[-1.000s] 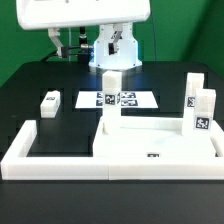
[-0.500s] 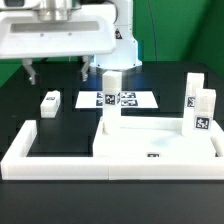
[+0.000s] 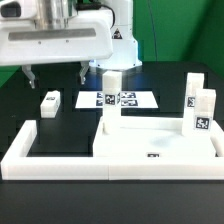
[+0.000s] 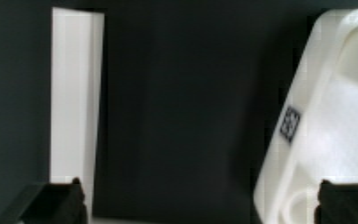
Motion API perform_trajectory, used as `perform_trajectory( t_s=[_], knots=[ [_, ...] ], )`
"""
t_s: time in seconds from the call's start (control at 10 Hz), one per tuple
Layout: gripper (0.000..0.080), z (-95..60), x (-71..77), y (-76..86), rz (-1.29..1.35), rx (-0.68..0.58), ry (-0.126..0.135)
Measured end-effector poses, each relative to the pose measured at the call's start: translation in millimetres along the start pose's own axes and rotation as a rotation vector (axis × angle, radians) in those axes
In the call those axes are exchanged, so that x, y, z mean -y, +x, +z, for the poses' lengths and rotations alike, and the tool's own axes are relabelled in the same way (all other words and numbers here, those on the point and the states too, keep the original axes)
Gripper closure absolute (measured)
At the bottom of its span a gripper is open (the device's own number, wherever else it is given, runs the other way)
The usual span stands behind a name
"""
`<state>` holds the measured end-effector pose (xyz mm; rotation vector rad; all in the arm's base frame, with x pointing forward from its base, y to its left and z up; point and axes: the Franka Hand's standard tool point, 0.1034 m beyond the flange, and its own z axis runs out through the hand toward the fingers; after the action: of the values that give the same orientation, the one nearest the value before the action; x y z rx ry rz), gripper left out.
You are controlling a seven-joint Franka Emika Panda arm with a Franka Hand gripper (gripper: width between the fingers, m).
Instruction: Assemble desk
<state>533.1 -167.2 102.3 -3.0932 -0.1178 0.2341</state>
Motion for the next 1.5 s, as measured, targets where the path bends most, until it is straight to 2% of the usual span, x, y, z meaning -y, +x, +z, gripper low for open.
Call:
perform_trajectory(
  t_s=[0.1,0.3,0.6,0.7,0.9,1.0,1.2,1.5],
  knots=[
    [0.0150,12.0,-11.3,-8.3,0.020,0.098,0.005],
    [0.0150,10.4,0.1,-13.0,0.037,0.215,0.002],
    [0.0150,15.3,2.2,-15.8,0.036,0.362,0.022],
    [0.0150,20.0,1.8,-25.0,0.040,0.449,0.038],
    [0.0150,38.5,-15.2,-40.2,0.057,0.578,0.058],
    [0.0150,42.6,-16.9,-51.7,0.063,0.667,0.066],
    [0.0150,49.1,-17.9,-49.4,0.065,0.690,0.058],
    [0.0150,50.6,-19.4,-50.8,0.076,0.690,0.056]
  ],
)
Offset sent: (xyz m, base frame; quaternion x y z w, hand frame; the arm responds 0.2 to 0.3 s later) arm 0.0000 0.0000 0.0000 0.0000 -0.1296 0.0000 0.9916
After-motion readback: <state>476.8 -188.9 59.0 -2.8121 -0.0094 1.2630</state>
